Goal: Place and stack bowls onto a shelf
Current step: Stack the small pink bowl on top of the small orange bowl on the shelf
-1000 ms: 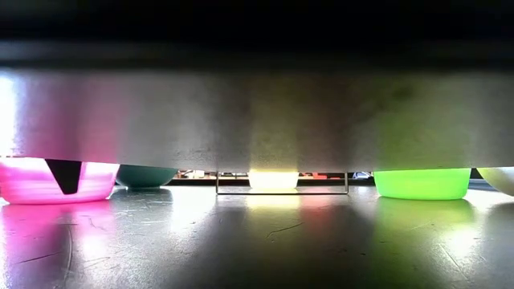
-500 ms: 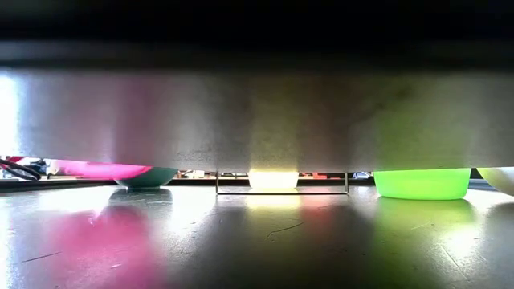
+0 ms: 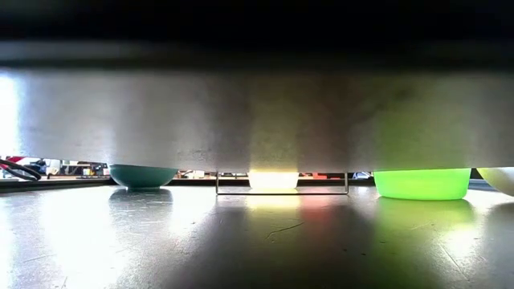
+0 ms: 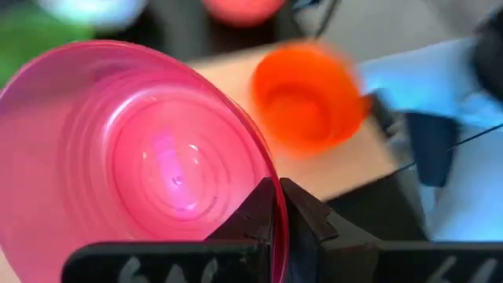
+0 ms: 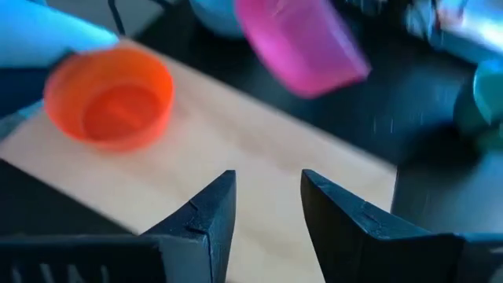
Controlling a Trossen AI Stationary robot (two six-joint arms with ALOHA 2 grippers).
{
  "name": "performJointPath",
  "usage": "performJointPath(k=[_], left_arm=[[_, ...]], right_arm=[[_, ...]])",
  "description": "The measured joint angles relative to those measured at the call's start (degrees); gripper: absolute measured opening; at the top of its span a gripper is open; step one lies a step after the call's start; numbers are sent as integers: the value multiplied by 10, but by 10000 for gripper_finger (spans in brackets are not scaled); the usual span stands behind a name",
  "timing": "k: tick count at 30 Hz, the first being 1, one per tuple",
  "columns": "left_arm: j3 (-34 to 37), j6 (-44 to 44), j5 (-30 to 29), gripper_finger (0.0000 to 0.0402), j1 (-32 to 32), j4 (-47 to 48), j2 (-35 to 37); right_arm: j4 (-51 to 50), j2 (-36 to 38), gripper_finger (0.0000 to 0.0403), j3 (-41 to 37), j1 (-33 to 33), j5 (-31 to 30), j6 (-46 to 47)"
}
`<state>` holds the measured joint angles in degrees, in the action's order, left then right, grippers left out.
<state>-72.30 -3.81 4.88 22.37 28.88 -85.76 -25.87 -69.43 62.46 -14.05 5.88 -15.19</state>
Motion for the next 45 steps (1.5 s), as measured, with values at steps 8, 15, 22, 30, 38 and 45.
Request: performJointPath(k=[8,15,22,30,38,45], left_arm=[[-31,117,61,0,4,-32,-29],[-32,231,142,0,4,-60,-51],[-80,341,142,0,-9,-60,-95],[-149,406,141,0,-29,4,-136],[-168,426,142,0,-49,-13,-149],[-188,460,170,0,-67,-24,-170]], right_arm=[[91,0,134,0,-18,6,-71],[104,0,134,0,-19,72,-65],[120,0,134,0,-25,93,-64],[121,0,134,0,-34,143,-42],[125,0,134,0,-52,157,-61],[128,-18,134,0,-56,193,-74]])
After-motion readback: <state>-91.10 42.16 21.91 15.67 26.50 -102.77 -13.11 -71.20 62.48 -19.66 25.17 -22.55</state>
